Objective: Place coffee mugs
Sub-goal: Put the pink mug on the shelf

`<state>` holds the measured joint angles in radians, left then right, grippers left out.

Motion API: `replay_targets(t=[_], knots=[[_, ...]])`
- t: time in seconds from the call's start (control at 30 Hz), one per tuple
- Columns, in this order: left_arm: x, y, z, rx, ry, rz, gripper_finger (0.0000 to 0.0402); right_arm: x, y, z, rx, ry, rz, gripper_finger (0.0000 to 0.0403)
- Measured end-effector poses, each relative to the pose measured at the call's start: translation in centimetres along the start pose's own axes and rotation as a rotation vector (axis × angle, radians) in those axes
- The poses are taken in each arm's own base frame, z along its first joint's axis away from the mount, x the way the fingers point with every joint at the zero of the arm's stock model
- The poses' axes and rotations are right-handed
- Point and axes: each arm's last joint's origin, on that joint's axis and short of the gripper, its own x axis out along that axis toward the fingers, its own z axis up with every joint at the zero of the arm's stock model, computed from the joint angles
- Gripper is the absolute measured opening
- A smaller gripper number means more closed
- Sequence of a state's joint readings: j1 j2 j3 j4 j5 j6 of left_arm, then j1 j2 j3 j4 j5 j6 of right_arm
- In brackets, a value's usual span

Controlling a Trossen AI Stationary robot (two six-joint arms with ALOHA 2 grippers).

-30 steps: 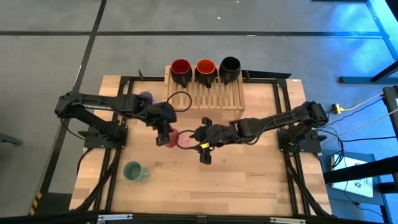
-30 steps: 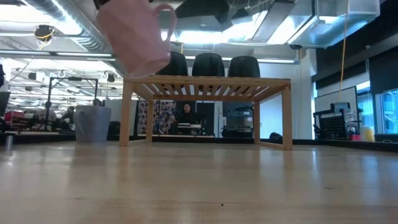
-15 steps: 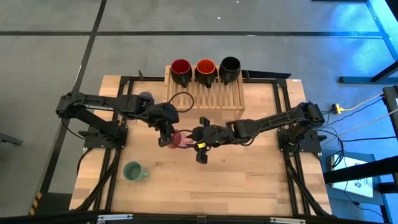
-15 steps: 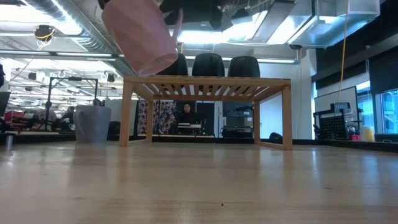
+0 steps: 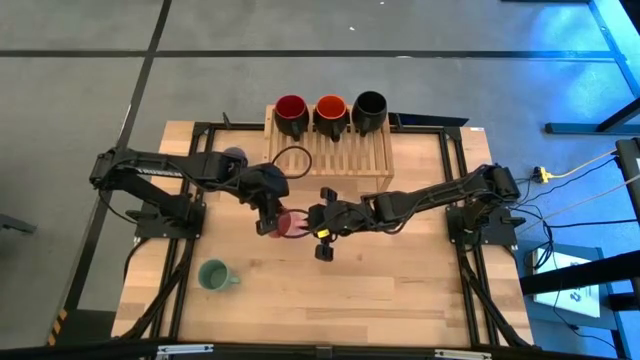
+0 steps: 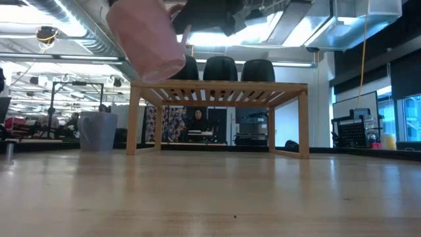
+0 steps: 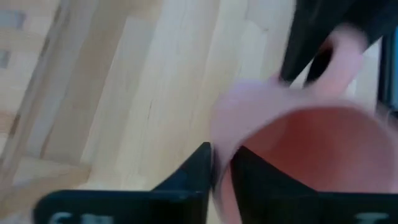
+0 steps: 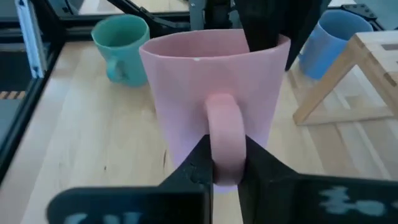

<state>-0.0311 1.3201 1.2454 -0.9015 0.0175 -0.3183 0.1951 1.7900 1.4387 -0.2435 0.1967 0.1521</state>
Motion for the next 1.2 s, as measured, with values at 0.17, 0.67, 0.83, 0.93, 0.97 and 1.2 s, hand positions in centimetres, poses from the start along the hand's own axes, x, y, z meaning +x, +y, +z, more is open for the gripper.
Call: replay_targets(t=[0.17, 0.67, 0.83, 0.93, 0.97, 1.2], knots=[[-0.9, 0.2, -0.1, 0.013, -0.013, 0.000, 0.0113, -0.8, -0.2, 0.0, 0.013, 0.020, -0.024, 0.0019], [-10.7, 1.4, -1.3, -0.040, -0.293, 0.156, 0.0131, -10.8, 0.0, -3.5, 0.239, -0.004, -0.312, 0.0019], [-11.5, 1.5, -1.7, -0.060, -0.325, 0.164, 0.0131, -13.8, -0.2, -5.0, 0.330, -0.067, -0.471, 0.0019], [-11.4, 1.5, -1.7, -0.063, -0.322, 0.163, 0.0131, -14.8, -0.2, -5.6, 0.365, -0.080, -0.547, 0.0019], [-11.4, 1.5, -1.7, -0.063, -0.321, 0.163, 0.0131, -15.0, -0.4, -5.7, 0.381, -0.098, -0.587, 0.0019], [-11.1, 1.5, -1.5, -0.062, -0.313, 0.166, 0.0131, -16.3, -1.3, -6.7, 0.470, -0.240, -0.813, 0.0019]])
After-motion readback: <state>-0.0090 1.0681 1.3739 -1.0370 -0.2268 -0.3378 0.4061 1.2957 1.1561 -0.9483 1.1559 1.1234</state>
